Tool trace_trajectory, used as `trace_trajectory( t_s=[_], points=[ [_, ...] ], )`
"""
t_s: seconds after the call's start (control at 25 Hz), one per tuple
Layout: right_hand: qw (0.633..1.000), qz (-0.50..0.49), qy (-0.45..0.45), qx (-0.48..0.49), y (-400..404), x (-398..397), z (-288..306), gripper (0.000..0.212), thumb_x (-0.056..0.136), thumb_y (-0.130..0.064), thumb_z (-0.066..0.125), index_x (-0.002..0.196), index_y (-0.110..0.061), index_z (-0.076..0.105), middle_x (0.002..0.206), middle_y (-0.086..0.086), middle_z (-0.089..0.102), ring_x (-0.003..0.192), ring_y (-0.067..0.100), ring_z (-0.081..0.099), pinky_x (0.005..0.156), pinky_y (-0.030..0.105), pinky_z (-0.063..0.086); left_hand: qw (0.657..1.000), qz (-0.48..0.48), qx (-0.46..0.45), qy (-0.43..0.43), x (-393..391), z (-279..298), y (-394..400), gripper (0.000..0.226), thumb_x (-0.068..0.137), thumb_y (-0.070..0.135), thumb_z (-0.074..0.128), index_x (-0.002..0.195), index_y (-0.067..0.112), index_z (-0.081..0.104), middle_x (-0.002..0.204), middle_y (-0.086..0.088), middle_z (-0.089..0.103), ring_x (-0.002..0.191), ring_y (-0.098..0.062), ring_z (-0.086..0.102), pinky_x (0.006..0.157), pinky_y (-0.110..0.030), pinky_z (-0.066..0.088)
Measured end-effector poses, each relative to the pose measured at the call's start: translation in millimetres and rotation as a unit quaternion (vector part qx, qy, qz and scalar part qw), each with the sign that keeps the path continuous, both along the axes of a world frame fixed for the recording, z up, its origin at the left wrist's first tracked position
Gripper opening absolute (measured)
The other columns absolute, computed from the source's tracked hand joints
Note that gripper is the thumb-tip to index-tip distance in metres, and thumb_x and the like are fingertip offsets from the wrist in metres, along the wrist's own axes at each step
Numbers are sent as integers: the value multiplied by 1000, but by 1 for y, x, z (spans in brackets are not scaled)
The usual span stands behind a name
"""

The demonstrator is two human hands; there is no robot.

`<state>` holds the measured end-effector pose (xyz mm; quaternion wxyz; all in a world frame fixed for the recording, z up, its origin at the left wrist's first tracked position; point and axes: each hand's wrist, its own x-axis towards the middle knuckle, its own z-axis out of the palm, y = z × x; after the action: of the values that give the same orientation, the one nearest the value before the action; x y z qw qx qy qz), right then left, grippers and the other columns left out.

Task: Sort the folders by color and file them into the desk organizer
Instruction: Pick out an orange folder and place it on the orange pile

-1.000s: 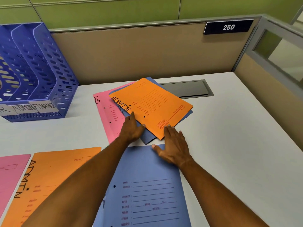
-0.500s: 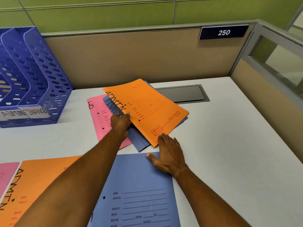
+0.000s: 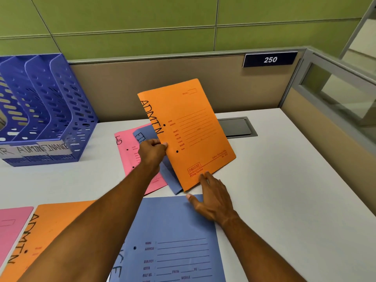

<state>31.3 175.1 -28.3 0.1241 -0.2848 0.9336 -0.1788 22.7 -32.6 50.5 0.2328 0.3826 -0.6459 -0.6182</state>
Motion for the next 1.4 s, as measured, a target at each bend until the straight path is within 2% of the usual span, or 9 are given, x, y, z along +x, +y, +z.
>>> trace_trajectory(
  t_s=[0.16,0.32,0.48,0.68,0.84,0.96,1.12,1.28,1.4],
  points=[
    [997,-56,14,-58,-7,1,20,89,86,-68,45,153,-20,9,162,5,7,148,28,15,118,42,22,998,-10,-52,23,23,26,-13,8,88,5,64,95,6,67,96,-11,71,86,-22,69,78,-35,56],
    [990,-74,32,-112,-25,15,44,88,85,-63,52,151,-18,16,160,6,16,145,30,23,114,43,31,995,-4,-97,25,56,49,-35,3,89,10,65,90,13,66,90,-5,70,81,-17,69,70,-29,55],
    [978,-105,39,-178,-51,33,65,75,89,-51,56,148,-17,25,154,8,30,138,29,35,108,45,41,989,-6,-137,48,96,68,-67,6,91,15,63,86,17,64,83,2,68,76,-10,67,66,-24,53],
    [936,-196,8,-291,-89,65,90,56,94,-34,58,143,-17,37,140,10,46,127,27,46,94,40,49,982,-45,-163,86,165,83,-125,7,92,9,60,90,15,65,87,-2,69,79,-11,67,66,-21,52],
    [890,-234,-57,-388,-114,91,104,46,92,-26,63,134,-14,48,133,9,56,123,26,53,94,37,49,985,-70,-140,76,221,86,-171,10,93,7,58,91,15,64,91,-6,69,86,-16,66,71,-24,52],
    [862,-193,-141,-447,-128,111,111,29,91,-17,65,118,-11,62,115,8,68,108,24,63,93,36,53,987,-86,-121,53,260,85,-199,11,94,7,57,91,16,64,91,-5,70,88,-17,67,72,-27,52],
    [825,-145,-233,-495,-143,135,116,9,90,-10,66,98,-13,69,98,7,73,94,22,70,79,35,60,990,-112,-78,42,299,78,-221,7,92,8,59,92,12,65,96,-10,70,91,-23,68,79,-36,54],
    [819,-122,-281,-486,-151,157,112,6,86,-9,69,89,-14,69,97,8,73,88,21,72,68,32,61,996,-77,-36,12,331,61,-230,6,90,6,62,93,9,65,97,-11,69,92,-25,67,79,-38,54],
    [824,-138,-306,-456,-153,172,104,6,82,-3,73,84,-6,68,92,12,72,86,26,71,67,34,61,998,-42,-9,-39,350,46,-234,10,86,2,65,96,3,66,97,-14,70,88,-24,67,70,-34,54]
  ],
)
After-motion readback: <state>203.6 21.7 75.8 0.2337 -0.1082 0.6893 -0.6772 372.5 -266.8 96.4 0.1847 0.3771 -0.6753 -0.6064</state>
